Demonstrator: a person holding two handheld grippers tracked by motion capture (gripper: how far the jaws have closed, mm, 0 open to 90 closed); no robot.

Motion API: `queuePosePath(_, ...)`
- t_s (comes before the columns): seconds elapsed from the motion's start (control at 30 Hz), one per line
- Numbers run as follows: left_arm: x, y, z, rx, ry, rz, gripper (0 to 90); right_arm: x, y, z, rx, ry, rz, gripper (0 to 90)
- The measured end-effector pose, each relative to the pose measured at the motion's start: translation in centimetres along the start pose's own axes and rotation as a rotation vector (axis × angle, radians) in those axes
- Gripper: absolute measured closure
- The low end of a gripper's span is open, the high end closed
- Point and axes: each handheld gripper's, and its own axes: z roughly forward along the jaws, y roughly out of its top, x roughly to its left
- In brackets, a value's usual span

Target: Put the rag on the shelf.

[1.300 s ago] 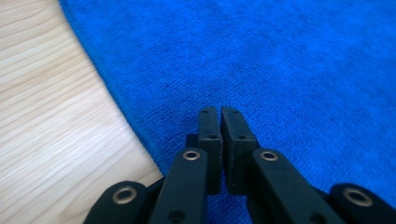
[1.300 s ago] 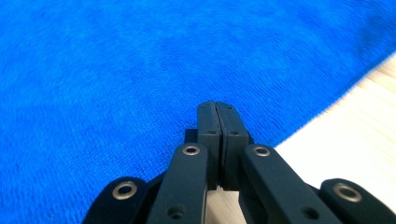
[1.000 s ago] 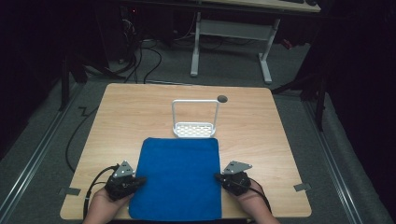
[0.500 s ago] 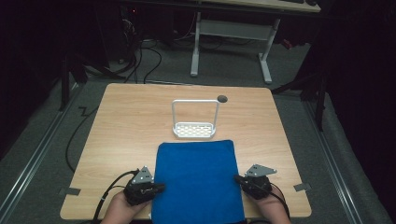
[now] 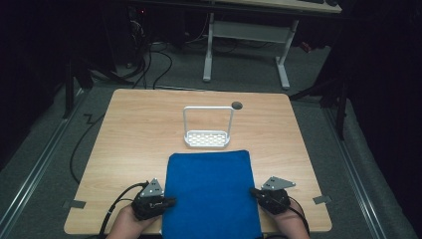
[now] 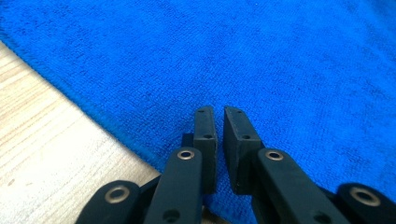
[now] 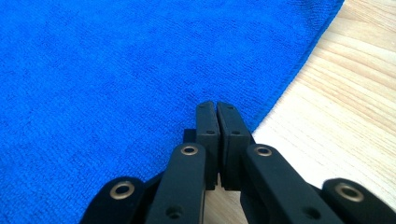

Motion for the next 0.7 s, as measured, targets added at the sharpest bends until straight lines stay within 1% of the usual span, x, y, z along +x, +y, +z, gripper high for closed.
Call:
queuePosePath(0.1, -0.1, -0.6, -0.5, -0.005, -0.006, -0.007, 84.0, 0.3, 0.0, 0.0, 0.004, 0.02, 0.004, 88.9)
queuePosePath(0.2, -0.2, -0.9, -0.8, -0.007, -0.01, -0.01, 83.9, 0.5, 0.1, 0.0, 0.003, 0.032, -0.009, 87.3)
queuePosePath(0.23, -0.3, -1.0, -0.8, -0.007, -0.009, -0.008, 83.4, 0.6, 0.1, 0.0, 0.003, 0.035, -0.014, 86.1)
queuePosePath(0.27, -0.4, -1.1, -0.9, -0.006, -0.012, -0.014, 82.2, 0.8, 0.1, 0.1, -0.003, 0.041, -0.027, 81.6)
queuePosePath(0.33, -0.4, -1.0, -1.0, -0.006, -0.015, -0.02, 77.8, 0.9, 0.1, 0.1, -0.01, 0.037, -0.032, 80.0)
queuePosePath(0.37, -0.2, -1.0, -1.0, -0.018, -0.012, -0.03, 74.8, 0.8, 0.2, 0.0, -0.031, 0.019, -0.035, 75.7)
queuePosePath(0.4, -0.2, -1.0, -1.0, -0.018, -0.012, -0.03, 72.4, 0.8, 0.2, 0.0, -0.031, 0.019, -0.035, 75.7)
queuePosePath(0.43, 0.0, -1.0, -1.2, -0.031, -0.002, -0.037, 72.4, 0.7, 0.3, -0.1, -0.048, 0.013, -0.024, 72.6)
queuePosePath(0.47, 0.7, -0.9, -1.5, -0.076, 0.038, -0.068, 67.6, 0.4, 0.3, -0.1, -0.065, 0.0, -0.01, 68.7)
queuePosePath(0.5, 1.1, -0.9, -1.7, -0.103, 0.068, -0.085, 65.4, 0.3, 0.2, -0.1, -0.072, -0.014, -0.006, 67.5)
queuePosePath(0.53, 1.1, -0.9, -1.7, -0.103, 0.068, -0.085, 62.0, 0.2, 0.2, -0.1, -0.079, -0.021, -0.003, 66.7)
queuePosePath(0.57, 2.2, -0.8, -2.0, -0.155, 0.12, -0.131, 59.1, 0.1, 0.2, -0.1, -0.085, -0.027, 0.003, 66.0)
queuePosePath(0.6, 2.2, -0.8, -2.0, -0.155, 0.12, -0.131, 56.9, 0.1, 0.2, -0.1, -0.085, -0.027, 0.003, 66.0)
queuePosePath(0.63, 3.5, -0.5, -2.1, -0.178, 0.17, -0.183, 54.8, -0.1, 0.3, -0.1, -0.096, -0.035, 0.012, 64.8)
queuePosePath(0.67, 3.5, -0.5, -2.1, -0.178, 0.17, -0.183, 53.1, -0.1, 0.3, -0.1, -0.096, -0.035, 0.012, 64.8)
queuePosePath(0.7, 4.8, -0.1, -2.0, -0.191, 0.217, -0.225, 51.8, -0.1, 0.4, 0.0, -0.101, -0.04, 0.018, 64.7)
